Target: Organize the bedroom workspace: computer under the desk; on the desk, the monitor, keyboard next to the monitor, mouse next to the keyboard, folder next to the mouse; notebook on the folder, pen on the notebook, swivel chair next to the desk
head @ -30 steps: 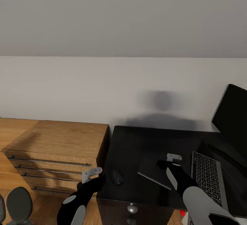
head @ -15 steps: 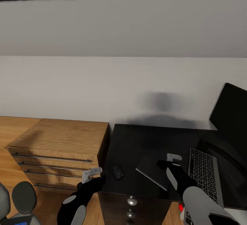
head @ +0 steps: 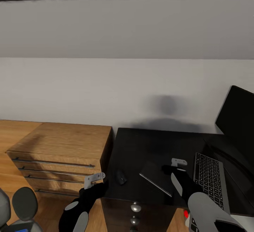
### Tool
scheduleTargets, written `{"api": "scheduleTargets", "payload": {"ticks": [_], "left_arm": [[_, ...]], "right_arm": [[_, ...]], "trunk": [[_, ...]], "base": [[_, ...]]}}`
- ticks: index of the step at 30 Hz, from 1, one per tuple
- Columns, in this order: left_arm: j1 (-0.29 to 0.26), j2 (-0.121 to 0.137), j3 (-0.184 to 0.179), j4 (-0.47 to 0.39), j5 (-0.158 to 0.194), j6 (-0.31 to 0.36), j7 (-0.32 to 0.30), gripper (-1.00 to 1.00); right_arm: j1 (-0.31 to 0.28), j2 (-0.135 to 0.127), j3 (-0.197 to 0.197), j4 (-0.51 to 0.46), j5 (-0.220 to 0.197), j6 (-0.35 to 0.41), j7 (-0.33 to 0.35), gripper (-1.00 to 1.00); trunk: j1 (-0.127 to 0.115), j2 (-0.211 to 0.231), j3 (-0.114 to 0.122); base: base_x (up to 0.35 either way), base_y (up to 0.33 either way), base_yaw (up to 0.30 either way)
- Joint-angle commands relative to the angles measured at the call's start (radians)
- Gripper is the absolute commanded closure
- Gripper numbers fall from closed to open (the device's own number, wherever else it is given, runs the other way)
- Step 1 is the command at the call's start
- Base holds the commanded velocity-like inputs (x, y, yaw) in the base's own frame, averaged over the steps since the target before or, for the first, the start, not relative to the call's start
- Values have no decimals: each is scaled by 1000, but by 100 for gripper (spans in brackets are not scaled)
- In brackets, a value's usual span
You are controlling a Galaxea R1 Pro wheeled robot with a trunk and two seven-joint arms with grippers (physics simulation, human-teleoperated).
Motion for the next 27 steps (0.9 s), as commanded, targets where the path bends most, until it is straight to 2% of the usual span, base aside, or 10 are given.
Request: {"api": "scheduleTargets", "payload": {"ticks": [1,13,14,15,20,27], "left_arm": [[-1,0,-1,-1,11,2,10,-100],[-1,0,-1,-1,9,2,10,-100],[-1,0,-1,0,9,2,10,-100],[-1,0,-1,0,9,2,10,-100],[-1,0,-1,0,9,2,10,-100],[-1,1,0,0,9,2,10,-100]], "right_arm": [[0,1,-4,-2,2,6,-1,-100],[0,1,-4,-10,0,-1,2,-100],[0,2,-5,-15,0,-2,2,-100],[1,5,-6,-69,0,-8,2,-100],[2,4,-7,-85,-2,-8,2,-100],[3,5,-7,-88,-3,-8,2,-100]], "trunk": [[0,-1,-1],[0,-1,-1],[0,-1,-1],[0,-1,-1],[0,-1,-2],[0,-1,-2]], "base": [[0,0,0],[0,0,0],[0,0,0],[0,0,0],[0,0,0],[0,-125,0]]}}
